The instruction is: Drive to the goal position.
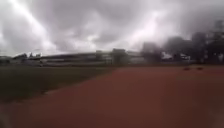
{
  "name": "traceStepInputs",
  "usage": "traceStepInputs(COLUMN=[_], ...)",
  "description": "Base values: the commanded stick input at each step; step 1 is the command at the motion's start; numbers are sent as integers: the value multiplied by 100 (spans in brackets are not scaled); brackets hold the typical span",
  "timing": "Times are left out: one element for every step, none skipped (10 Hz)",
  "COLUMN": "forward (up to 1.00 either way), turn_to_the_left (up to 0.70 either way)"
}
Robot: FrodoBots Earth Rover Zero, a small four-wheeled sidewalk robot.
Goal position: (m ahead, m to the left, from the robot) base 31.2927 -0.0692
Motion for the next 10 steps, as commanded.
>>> traceStepInputs(forward=[70, 70, 70, 70, 70, 70, 70, 70, 70, 70], turn_to_the_left=[0, 0, 0, 0, 0, 0, 0, 0, 0, 0])
